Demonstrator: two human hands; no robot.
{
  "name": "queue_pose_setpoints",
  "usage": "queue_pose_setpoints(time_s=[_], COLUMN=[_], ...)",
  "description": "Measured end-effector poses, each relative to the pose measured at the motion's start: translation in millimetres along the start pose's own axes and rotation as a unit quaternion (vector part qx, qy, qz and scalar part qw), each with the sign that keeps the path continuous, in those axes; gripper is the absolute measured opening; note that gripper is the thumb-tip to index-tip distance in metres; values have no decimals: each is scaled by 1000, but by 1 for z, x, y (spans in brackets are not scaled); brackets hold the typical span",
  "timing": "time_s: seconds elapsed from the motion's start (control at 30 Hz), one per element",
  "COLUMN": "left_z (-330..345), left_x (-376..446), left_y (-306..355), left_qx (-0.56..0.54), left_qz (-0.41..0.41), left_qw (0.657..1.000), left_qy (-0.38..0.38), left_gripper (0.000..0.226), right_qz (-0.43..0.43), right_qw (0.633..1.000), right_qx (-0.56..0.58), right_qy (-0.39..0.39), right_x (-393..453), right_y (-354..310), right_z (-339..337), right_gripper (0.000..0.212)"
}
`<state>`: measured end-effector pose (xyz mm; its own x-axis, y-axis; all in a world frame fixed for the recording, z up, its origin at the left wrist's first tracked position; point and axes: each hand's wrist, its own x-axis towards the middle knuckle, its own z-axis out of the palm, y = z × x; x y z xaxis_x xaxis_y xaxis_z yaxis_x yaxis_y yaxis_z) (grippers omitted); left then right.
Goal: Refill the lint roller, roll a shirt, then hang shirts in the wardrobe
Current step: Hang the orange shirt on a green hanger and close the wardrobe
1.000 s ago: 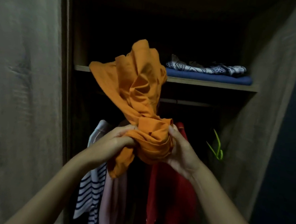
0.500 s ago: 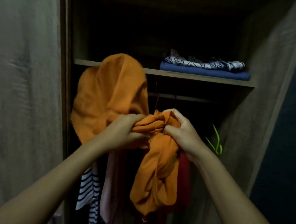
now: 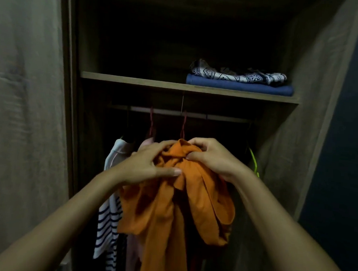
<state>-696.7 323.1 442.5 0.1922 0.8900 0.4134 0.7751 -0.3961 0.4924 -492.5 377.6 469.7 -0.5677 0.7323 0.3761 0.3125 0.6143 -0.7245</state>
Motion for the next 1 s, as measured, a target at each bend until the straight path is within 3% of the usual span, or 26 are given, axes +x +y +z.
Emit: queue_pose_setpoints(time_s=[0.03,0.13,0.27,0.47,0.57,0.8,0.9,1.0], left_z=[1,-12,-35,-42,-48,-56,-64,-73], left_x=[2,6,-3,-13,-18,-28,-31,-31], left_y=[6,18,12,4,-1,-13,-19,-19], left_qx=[-11,109,91,57,35,-54,-89,-88], left_qz=[30,68,40,19,12,0,-8,-29], left_qw=[999,986,981,980,976,991,989,993], left_qy=[7,105,167,190,213,123,119,74], left_gripper=[55,24,24,26,26,27,24,23], right_qz=[-19,-58,-22,38,21,44,65,99], right_qw=[999,994,991,976,981,982,996,984], right_qx=[-12,-80,-112,-81,-104,-110,50,107], right_qy=[-22,-53,-67,-196,-165,-147,-35,-99], right_x=[0,2,-6,-23,-26,-31,-36,-39], right_y=[-1,1,15,23,24,34,32,28], right_z=[2,4,-9,-37,-55,-46,-50,-51], right_gripper=[18,23,20,14,16,26,24,28])
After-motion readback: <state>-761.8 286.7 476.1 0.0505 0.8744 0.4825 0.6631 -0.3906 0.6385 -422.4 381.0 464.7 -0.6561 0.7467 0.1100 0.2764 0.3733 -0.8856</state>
